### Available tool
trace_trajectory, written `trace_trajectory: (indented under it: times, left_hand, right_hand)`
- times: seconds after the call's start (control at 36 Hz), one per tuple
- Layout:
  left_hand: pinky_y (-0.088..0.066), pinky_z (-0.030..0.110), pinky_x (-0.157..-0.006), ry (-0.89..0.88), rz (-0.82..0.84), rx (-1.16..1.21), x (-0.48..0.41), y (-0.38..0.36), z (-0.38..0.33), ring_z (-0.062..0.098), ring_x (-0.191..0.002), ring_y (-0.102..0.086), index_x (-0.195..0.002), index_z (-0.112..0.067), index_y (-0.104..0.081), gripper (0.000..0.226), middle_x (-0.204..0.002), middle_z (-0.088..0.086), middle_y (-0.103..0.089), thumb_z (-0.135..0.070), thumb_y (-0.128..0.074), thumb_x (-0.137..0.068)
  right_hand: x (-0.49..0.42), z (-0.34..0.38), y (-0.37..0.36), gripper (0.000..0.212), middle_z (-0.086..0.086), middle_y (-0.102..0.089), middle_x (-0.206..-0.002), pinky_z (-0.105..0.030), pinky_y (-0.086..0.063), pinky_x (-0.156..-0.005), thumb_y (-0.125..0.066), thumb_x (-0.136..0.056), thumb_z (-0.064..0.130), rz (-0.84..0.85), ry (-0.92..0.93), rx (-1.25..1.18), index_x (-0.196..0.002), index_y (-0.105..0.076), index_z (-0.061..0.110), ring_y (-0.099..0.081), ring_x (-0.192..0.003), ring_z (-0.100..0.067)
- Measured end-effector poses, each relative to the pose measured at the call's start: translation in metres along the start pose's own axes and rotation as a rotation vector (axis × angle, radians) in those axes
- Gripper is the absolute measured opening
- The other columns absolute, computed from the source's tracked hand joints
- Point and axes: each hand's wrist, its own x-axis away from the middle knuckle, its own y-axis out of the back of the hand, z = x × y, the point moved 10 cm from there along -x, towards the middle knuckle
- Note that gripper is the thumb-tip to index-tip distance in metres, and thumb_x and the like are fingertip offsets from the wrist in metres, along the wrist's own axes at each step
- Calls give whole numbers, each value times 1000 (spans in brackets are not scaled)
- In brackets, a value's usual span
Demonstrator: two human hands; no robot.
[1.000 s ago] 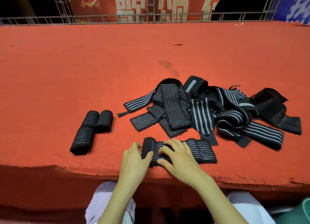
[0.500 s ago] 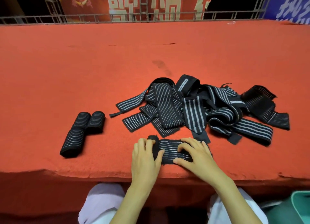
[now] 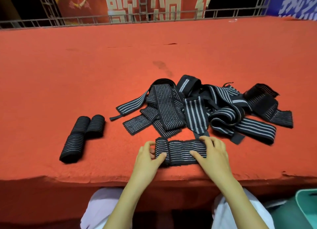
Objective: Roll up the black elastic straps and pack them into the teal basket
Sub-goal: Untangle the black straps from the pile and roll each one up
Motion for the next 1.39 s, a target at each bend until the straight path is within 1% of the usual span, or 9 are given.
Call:
trace_trajectory:
  times: [0.14,0.28,0.47,0.61,0.75,1.0,1.14,1.22,1.39]
  left_hand:
    - [-36,27,-63,28,16,-61,-4,-5,-4,11,-68,-52,-111,-24,-46,36,-73,-9,-55,-26,-69,-82]
    - [-36,22,-56,64,46,-27,-8,-1,-5,8,-63,-51,-115,-22,-44,43,-66,-8,-53,-20,-69,-81]
    - [-36,24,-55,131,-73,102,4,43,26,12,-57,-47,-115,-19,-48,40,-71,-5,-52,-13,-68,-82]
    - [-39,27,-60,132,-175,75,12,69,38,13,-63,-50,-114,-17,-46,39,-76,-3,-52,-10,-68,-83]
    - [-44,37,-80,63,-272,-53,17,74,28,23,-86,-55,-105,-16,-49,30,-95,3,-55,-14,-67,-82]
    - [-34,19,-84,-310,-297,-310,24,34,-21,18,-93,-46,-100,-11,-60,33,-102,0,-50,-18,-77,-73]
    - [-32,15,-87,-363,-203,-259,24,23,-31,7,-94,-41,-100,-17,-68,41,-100,-10,-51,-49,-45,-89]
    - [-29,9,-89,-340,-117,-212,22,15,-30,7,-97,-43,-103,-20,-71,47,-101,-14,-53,-45,-32,-94]
    - [-32,7,-82,-292,-94,-87,15,21,-27,0,-94,-52,-98,-24,-70,19,-100,-15,-62,-15,-59,-85]
  right_hand:
    - [8,-12,5,59,-7,-51,-125,-41,-31,-97,-57,-87,53,32,-182,174,-132,-43,17,-40,-119,-29]
    - [8,3,9,47,-6,-57,-126,-43,-34,-94,-62,-89,28,-40,-127,18,-130,-45,13,-49,-118,-29]
    - [11,34,-8,15,-6,-62,-93,-41,-38,-80,-62,-88,17,8,-7,-58,-89,-48,18,-56,-96,-32]
    - [12,50,-19,14,-5,-62,-90,-42,-39,-79,-63,-89,26,21,45,-18,-84,-56,15,-54,-91,-31]
    - [10,43,-20,18,-6,-64,-85,-37,-37,-74,-65,-88,25,46,20,-53,-77,-60,12,-55,-88,-31]
    - [8,27,-16,27,0,-54,-73,-29,-24,-65,-68,-87,18,38,-22,-244,-65,-52,13,-50,-73,-23]
    - [5,27,-15,27,1,-53,-74,-28,-24,-63,-67,-87,20,20,-43,-252,-65,-52,15,-49,-71,-20]
    - [2,25,-16,28,0,-54,-76,-28,-26,-63,-67,-87,22,28,-58,-252,-65,-52,16,-50,-71,-20]
    - [-1,23,-17,30,1,-53,-74,-30,-26,-64,-65,-88,24,52,-84,-263,-62,-51,18,-50,-71,-18]
